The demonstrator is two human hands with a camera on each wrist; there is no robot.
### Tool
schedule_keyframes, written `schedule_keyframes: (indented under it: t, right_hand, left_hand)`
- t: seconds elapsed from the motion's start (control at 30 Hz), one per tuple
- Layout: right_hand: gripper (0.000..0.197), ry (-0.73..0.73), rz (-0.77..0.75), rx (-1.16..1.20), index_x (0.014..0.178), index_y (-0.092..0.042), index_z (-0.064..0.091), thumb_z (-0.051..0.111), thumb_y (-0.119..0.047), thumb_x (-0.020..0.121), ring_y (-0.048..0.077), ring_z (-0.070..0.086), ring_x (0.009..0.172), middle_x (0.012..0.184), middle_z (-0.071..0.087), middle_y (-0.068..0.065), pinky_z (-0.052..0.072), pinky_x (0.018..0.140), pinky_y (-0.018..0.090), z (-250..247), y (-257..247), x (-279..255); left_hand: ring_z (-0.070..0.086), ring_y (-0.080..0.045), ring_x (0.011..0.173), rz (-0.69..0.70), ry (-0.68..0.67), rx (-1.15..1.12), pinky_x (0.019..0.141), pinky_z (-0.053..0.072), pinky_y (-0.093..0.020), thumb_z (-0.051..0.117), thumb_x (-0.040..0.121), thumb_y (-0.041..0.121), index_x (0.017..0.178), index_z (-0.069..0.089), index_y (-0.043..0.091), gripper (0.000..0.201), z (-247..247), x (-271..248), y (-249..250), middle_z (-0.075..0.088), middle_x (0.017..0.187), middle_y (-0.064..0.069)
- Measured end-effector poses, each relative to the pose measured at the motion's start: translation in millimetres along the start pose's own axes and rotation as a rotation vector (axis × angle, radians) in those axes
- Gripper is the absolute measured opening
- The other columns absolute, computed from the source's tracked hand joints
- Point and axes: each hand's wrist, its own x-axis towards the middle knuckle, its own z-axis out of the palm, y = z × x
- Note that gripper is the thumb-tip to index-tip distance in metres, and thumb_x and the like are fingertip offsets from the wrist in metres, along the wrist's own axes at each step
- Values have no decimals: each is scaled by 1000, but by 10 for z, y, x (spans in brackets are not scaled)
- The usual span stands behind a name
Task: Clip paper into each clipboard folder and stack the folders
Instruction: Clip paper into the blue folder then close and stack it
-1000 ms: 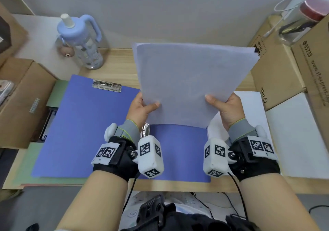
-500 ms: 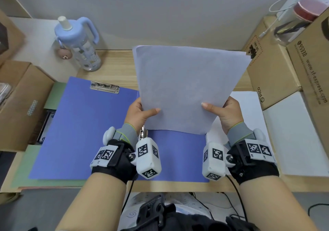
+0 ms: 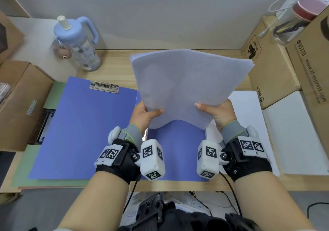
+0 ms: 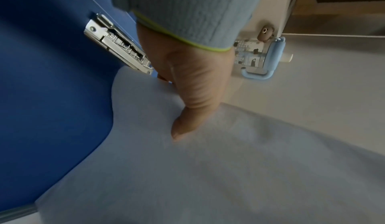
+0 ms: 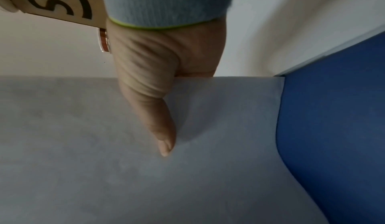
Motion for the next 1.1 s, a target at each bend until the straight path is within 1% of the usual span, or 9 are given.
schedule_keyframes:
  t: [0.23, 0.4, 0.57, 0.63, 0.7, 0.8, 0.9, 0.97, 1.1]
  right_hand:
    - [32, 28, 20, -27, 85, -18, 67, 71, 11, 72, -1, 69, 71, 73, 73, -13, 54, 69, 14, -26, 24, -7]
    - [24, 89, 37, -76, 77, -23, 63, 69, 0, 80, -9, 64, 56, 78, 65, -9, 52, 59, 9, 43, 33, 8]
    - [17, 98, 102, -166, 81, -20, 64, 69, -4, 80, 18, 64, 72, 81, 67, -3, 53, 77, 31, 82, 44, 30]
    - [18, 88, 157, -152, 84, -18, 64, 69, -2, 79, 19, 63, 73, 81, 67, -3, 52, 79, 34, 87, 115, 7]
    - [19, 83, 231, -155, 84, -18, 64, 70, -1, 79, 22, 64, 77, 83, 67, -2, 51, 83, 37, 90, 228, -25]
    - [21, 92, 331, -146, 79, -20, 64, 71, 0, 78, 27, 64, 82, 84, 67, 1, 51, 89, 45, 38, 361, -80]
    - [19, 85, 445, -158, 80, -18, 64, 72, 0, 77, 31, 64, 88, 88, 69, 8, 51, 92, 49, 0, 494, -130]
    - [18, 89, 505, -149, 82, -16, 65, 72, 1, 77, 33, 64, 92, 100, 69, 15, 50, 93, 50, -1, 575, -168]
    - [15, 77, 584, -174, 85, -14, 66, 73, -4, 77, 36, 65, 97, 102, 68, 16, 50, 94, 51, 60, 689, -185]
  left_hand:
    - [69, 2, 70, -15, -1, 38, 69, 54, -15, 63, 79, -11, 90, 64, 21, 33, -80, 33, -7, 73, 74, 16]
    - [68, 1, 70, -50, 22, 49, 65, 53, -14, 64, 82, -5, 102, 62, 15, 28, -49, 7, -47, 70, 86, 10]
    - [64, -13, 78, -96, -9, 151, 65, 56, -16, 63, 82, -6, 110, 58, 10, 33, -102, 41, 61, 66, 94, 0]
    - [65, -21, 87, -150, -24, 241, 78, 56, -27, 64, 84, 0, 111, 59, 10, 29, -169, 53, 31, 67, 100, -4]
    - [62, -23, 88, -201, 1, 338, 83, 53, -35, 62, 89, 12, 104, 58, 12, 15, -281, 68, -80, 65, 101, -6]
    - [54, -15, 64, -239, 106, 423, 59, 47, -28, 52, 95, 29, 83, 49, 14, 20, -456, 77, -229, 58, 85, -6]
    - [54, -19, 72, -283, 155, 613, 74, 50, -35, 57, 92, 17, 72, 45, 21, 23, -633, 65, -363, 55, 76, 0]
    - [53, -19, 80, -303, 132, 759, 83, 47, -31, 62, 85, 5, 68, 46, 26, 31, -707, 38, -427, 53, 69, 7]
    - [52, -10, 69, -305, 50, 913, 62, 37, -11, 70, 75, 2, 65, 48, 27, 35, -726, -17, -409, 53, 66, 12]
